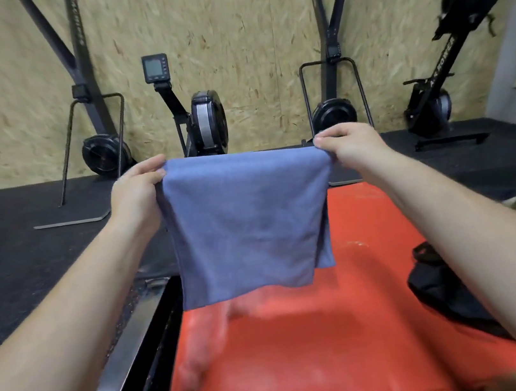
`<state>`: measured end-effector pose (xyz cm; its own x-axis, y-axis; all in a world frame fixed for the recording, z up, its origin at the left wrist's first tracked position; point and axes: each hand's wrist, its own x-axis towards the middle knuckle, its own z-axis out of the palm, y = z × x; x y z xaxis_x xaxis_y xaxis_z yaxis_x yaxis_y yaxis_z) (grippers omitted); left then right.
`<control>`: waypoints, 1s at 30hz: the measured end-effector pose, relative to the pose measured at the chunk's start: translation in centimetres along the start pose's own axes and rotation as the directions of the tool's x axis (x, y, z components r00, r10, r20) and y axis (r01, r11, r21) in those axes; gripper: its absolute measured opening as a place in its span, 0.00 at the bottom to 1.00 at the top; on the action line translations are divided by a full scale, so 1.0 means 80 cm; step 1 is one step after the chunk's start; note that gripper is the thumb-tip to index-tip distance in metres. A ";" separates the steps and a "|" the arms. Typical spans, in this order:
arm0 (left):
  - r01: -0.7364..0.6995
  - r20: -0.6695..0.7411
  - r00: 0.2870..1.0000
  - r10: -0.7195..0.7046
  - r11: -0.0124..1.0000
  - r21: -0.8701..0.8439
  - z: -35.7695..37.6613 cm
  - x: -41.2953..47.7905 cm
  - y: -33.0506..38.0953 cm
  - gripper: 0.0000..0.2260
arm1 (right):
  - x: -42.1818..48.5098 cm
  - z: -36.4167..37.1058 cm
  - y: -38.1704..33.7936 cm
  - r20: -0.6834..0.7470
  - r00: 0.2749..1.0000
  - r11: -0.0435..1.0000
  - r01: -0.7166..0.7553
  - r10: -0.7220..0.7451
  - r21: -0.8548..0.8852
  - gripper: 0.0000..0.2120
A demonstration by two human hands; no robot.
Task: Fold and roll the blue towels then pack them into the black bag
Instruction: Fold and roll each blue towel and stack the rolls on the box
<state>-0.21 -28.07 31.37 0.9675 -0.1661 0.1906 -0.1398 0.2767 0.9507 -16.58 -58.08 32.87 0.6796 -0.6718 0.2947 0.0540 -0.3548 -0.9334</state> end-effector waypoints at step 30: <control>-0.235 0.132 0.971 0.199 0.892 0.386 -0.051 -0.051 0.076 0.13 | -0.087 -0.054 -0.095 0.255 0.965 0.995 0.079 -0.061 -0.057 0.15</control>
<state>-4.15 -21.81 35.38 0.8838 -0.2314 0.4066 -0.4337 -0.0797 0.8975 -24.92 -53.52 38.80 0.8391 -0.4605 0.2895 0.0652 -0.4431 -0.8941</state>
